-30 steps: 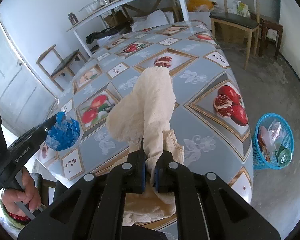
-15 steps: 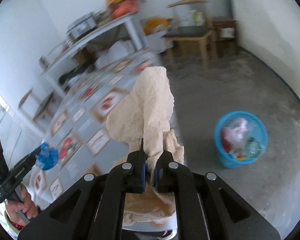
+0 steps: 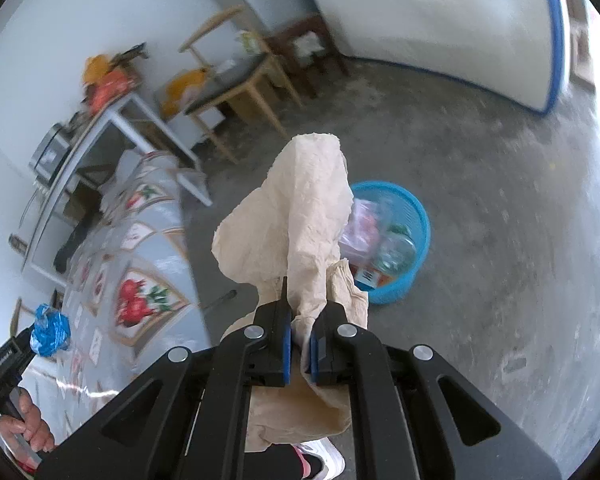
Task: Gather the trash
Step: 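Carry the blue bag and beige paper over the wastebasket and open both grippers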
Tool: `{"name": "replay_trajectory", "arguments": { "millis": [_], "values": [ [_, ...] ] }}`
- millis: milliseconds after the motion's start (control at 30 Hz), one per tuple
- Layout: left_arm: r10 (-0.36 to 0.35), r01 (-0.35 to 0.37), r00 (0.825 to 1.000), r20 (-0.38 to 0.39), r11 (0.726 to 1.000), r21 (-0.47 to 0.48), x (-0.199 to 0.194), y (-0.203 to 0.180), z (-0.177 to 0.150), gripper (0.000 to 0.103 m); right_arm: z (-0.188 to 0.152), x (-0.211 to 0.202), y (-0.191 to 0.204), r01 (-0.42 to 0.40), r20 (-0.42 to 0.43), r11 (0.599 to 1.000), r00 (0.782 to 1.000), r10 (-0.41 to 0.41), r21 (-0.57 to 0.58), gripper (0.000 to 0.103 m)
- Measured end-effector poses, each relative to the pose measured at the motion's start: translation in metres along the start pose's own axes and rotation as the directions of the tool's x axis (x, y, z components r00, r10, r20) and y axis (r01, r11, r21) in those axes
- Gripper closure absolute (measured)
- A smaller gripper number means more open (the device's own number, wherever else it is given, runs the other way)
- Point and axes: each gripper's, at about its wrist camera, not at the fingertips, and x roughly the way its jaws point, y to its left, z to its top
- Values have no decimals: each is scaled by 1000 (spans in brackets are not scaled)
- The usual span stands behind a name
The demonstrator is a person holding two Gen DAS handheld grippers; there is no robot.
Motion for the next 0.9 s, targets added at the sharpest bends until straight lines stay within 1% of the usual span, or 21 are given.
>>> {"name": "replay_trajectory", "arguments": {
  "millis": [67, 133, 200, 267, 367, 467, 500, 533, 567, 600, 667, 733, 800, 900],
  "values": [
    [-27, 27, 999, -43, 1000, -6, 22, -9, 9, 100, 0, 8, -16, 6, -12, 999, 1000, -5, 35, 96],
    [-52, 51, 993, -104, 999, -13, 52, -22, 20, 100, -1, 16, -31, 8, -24, 998, 1000, -7, 65, 96],
    [-72, 67, 982, -176, 997, -33, 88, -35, 30, 100, -3, 22, -46, 13, -36, 995, 999, -9, 96, 96],
    [-88, 79, 971, -223, 996, -49, 119, -46, 39, 100, -4, 27, -56, 18, -43, 993, 999, -12, 120, 96],
    [-99, 83, 958, -270, 994, -70, 163, -65, 51, 100, -5, 32, -71, 26, -53, 988, 998, -18, 150, 96],
    [-118, 94, 950, -290, 991, -96, 203, -79, 63, 99, -5, 37, -83, 38, -65, 985, 997, -28, 167, 96],
    [-128, 102, 948, -291, 989, -103, 215, -80, 67, 96, -5, 39, -88, 41, -72, 984, 997, -29, 173, 96],
    [-135, 107, 943, -303, 989, -106, 231, -85, 69, 85, -5, 43, -90, 43, -79, 983, 996, -29, 178, 96],
    [-123, 92, 938, -325, 990, -110, 246, -87, 70, 76, -5, 44, -93, 44, -84, 982, 996, -29, 182, 96],
    [-116, 80, 935, -336, 990, -120, 253, -86, 70, 62, -4, 45, -95, 44, -87, 982, 996, -28, 182, 96],
    [-124, 74, 934, -336, 985, -156, 260, -83, 67, 61, 2, 52, -98, 45, -94, 983, 995, -29, 179, 96],
    [-144, 93, 934, -326, 982, -166, 254, -78, 63, 57, 14, 65, -97, 34, -100, 986, 995, -18, 164, 96],
    [-141, 100, 939, -313, 984, -145, 236, -72, 60, 56, 29, 82, -91, 41, -101, 991, 995, -28, 130, 95],
    [-128, 97, 949, -290, 988, -120, 207, -61, 62, 51, 54, 122, -81, 63, -113, 995, 992, -54, 78, 94]
  ]
}}
